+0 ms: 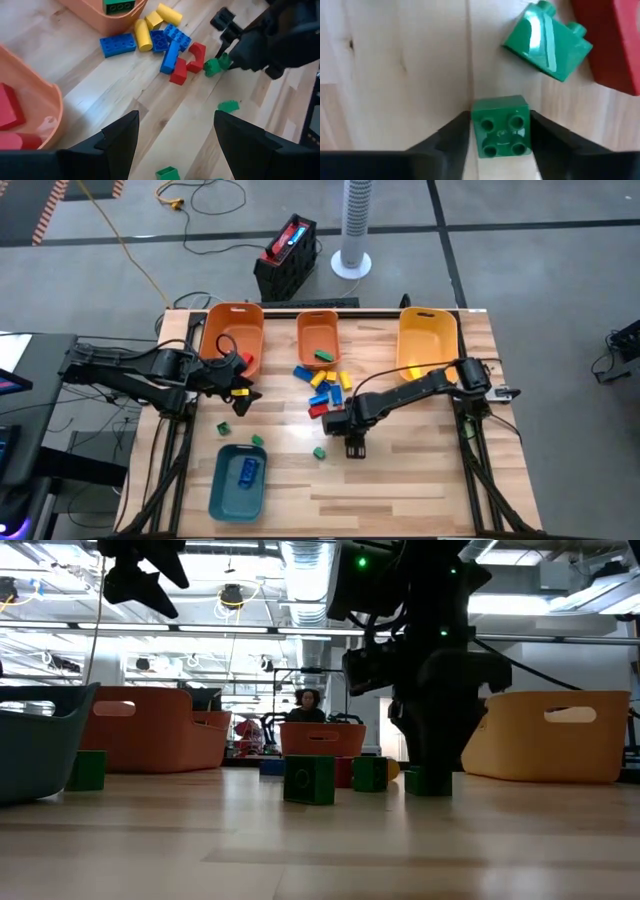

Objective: Sort blocks
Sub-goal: Put the green game piece into the right orange bin

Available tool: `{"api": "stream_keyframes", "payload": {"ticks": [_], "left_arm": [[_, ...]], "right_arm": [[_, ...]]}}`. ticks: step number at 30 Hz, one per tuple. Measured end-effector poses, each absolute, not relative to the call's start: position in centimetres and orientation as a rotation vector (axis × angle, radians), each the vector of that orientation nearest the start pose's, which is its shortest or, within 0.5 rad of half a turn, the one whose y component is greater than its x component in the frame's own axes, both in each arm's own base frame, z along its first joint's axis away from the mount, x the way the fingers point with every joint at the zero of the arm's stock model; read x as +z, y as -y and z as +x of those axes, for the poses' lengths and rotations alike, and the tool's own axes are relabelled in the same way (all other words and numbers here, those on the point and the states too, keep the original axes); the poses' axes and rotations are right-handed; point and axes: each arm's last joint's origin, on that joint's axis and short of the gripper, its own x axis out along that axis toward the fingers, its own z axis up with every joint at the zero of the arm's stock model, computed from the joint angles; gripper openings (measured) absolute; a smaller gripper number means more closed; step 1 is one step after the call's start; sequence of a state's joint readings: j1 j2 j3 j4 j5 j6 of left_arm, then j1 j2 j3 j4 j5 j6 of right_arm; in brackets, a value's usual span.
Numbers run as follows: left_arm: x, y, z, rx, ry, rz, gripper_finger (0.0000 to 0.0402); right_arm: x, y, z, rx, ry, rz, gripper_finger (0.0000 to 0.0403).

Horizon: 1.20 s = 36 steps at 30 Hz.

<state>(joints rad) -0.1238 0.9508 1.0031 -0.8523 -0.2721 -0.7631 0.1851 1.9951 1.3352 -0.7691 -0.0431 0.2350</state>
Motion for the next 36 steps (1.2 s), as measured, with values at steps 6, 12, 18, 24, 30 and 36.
{"api": "stream_keyframes", "payload": {"ticks": [6,12,18,24,30,36], "left_arm": [[32.3,1.3,16.9,0.44,-0.691,-0.566,0.0252],[32.7,1.2,16.3,0.444,-0.663,-0.604,0.0252],[32.9,0.7,16.2,0.483,-0.632,-0.619,0.0252],[32.6,-0.7,17.4,0.559,-0.604,-0.651,0.0252],[32.0,-2.3,19.0,0.591,-0.598,-0.685,0.0252],[31.4,-3.6,20.0,0.611,-0.615,-0.752,0.0252]], "right_arm": [[15.3,-5.8,36.5,0.041,-1.44,0.131,0.0101],[20.7,-3.0,35.7,0.014,-1.311,0.157,0.01],[27.5,2.3,35.3,-0.091,-1.024,0.112,0.0101],[29.4,10.2,36.6,-0.249,-0.859,0.239,0.0115],[27.0,16.3,39.1,-0.243,-0.929,0.303,0.0114],[24.4,18.8,40.7,-0.181,-1.096,0.269,0.0122]]}}
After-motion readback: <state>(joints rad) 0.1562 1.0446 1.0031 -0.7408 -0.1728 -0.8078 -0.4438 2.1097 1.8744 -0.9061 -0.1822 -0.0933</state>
